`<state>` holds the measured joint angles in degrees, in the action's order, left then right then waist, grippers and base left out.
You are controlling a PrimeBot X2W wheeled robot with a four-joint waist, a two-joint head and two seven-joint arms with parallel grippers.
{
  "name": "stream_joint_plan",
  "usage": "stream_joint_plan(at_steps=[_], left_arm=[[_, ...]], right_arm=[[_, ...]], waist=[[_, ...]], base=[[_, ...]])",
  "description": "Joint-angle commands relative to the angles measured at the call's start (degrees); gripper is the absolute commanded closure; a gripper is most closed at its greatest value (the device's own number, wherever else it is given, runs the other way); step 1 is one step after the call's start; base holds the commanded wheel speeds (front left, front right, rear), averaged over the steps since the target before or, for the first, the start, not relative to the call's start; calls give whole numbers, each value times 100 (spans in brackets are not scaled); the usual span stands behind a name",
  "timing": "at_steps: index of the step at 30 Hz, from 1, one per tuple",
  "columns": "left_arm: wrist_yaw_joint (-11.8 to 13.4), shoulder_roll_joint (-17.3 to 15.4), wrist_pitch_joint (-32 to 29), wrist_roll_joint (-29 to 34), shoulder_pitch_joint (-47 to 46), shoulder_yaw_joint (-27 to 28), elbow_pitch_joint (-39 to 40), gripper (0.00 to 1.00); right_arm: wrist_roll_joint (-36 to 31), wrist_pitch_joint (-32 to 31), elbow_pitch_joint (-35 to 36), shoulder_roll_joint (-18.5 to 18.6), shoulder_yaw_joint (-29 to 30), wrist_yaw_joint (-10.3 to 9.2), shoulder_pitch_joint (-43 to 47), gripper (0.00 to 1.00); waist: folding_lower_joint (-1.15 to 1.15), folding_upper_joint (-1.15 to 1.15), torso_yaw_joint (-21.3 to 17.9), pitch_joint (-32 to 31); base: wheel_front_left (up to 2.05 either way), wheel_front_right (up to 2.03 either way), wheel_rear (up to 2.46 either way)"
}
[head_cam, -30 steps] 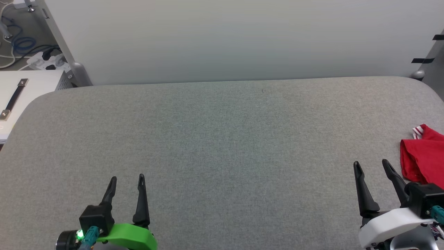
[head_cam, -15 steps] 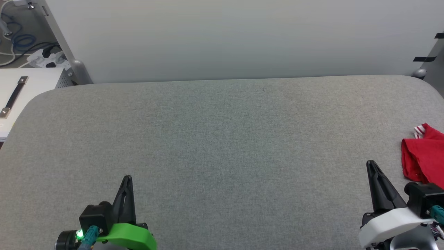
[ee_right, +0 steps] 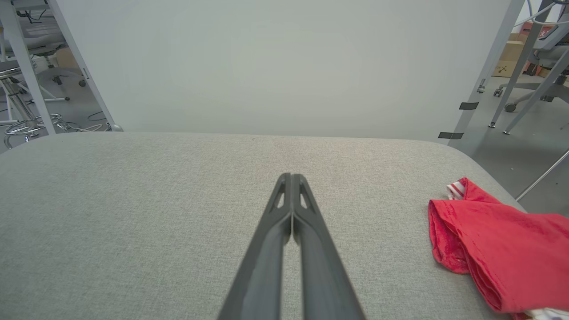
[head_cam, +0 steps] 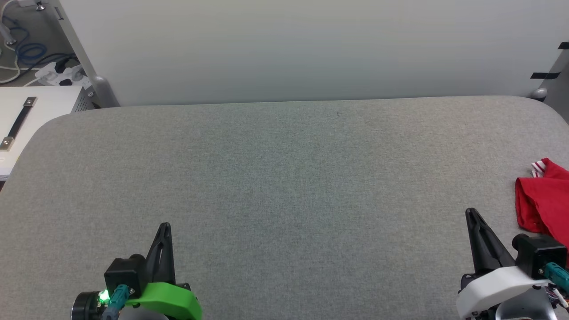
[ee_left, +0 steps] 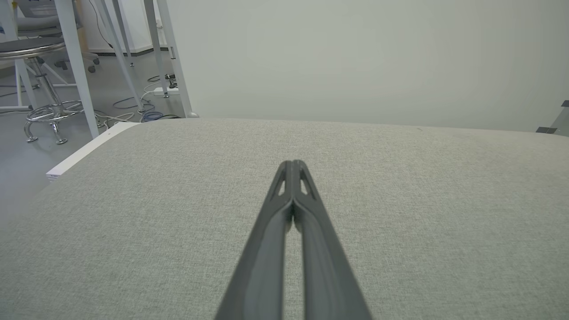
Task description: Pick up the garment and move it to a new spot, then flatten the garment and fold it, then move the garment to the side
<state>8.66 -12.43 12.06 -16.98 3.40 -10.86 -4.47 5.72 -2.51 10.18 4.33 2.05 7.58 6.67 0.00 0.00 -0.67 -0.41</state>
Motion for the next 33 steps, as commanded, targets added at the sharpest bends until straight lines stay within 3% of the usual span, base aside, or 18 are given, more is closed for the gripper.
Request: stream_joint_plan(at_steps=[1,33], left_arm=[[-44,57,-26,72,-60,42,42,100],[-318,356,-418,613,-153,389,177,100]], right_arm=[[-35,40,-41,-15,-12,-2,-104,100],[-214,110,-366,-59,-76,-4,-291,100]], waist=[[0,0,1,0],[0,0,23,14]], base=[[0,0,0],[0,0,0]])
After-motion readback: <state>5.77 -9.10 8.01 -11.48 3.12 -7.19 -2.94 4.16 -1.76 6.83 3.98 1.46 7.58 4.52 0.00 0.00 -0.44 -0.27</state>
